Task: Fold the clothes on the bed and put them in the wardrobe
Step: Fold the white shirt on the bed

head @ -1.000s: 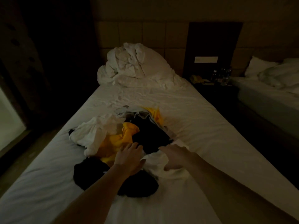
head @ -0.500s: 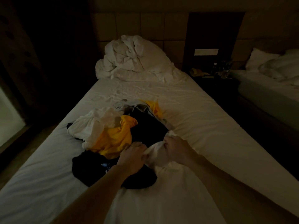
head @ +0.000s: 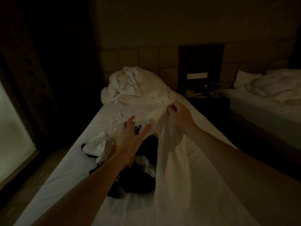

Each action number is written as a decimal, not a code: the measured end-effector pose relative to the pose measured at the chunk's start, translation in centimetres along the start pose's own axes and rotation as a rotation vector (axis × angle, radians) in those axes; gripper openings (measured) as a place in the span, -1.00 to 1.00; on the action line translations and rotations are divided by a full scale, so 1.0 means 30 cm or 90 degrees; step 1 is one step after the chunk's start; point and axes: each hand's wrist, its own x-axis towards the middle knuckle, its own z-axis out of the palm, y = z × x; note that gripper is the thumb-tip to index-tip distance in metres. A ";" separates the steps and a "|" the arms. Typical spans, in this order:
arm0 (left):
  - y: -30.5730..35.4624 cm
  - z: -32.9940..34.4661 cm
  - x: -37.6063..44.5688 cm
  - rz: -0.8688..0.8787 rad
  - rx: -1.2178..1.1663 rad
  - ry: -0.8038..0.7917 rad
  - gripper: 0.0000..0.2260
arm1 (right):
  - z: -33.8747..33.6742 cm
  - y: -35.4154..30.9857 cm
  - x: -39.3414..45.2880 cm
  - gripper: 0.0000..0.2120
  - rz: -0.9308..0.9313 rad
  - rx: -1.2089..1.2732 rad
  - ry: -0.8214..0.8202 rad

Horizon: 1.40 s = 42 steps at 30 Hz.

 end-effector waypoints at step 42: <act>0.357 -0.550 -0.187 -0.113 -0.289 -0.358 -0.69 | 0.042 -0.414 -0.316 -0.75 -0.024 -0.311 -0.320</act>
